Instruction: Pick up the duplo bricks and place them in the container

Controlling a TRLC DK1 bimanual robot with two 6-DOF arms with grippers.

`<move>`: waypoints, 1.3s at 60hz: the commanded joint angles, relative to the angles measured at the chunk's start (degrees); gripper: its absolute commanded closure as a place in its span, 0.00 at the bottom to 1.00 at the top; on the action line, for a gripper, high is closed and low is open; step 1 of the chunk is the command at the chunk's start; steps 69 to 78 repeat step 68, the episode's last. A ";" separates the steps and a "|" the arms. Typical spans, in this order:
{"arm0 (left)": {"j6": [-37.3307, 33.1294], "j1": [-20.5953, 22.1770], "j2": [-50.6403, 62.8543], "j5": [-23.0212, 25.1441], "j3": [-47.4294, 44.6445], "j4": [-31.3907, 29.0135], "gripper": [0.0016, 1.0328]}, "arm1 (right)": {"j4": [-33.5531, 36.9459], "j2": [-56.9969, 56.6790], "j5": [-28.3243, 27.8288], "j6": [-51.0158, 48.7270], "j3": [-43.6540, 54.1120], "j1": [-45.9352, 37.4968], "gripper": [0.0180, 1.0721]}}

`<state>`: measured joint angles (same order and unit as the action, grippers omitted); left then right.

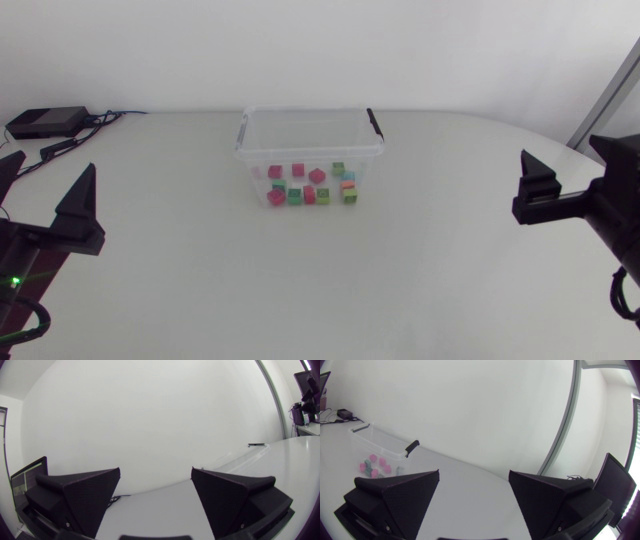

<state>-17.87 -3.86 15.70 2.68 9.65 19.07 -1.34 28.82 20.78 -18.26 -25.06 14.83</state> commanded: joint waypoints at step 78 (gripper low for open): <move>17.87 3.86 -15.70 -2.68 -9.65 -19.07 0.04 | 1.34 -28.82 -20.78 18.26 25.06 -14.83 0.05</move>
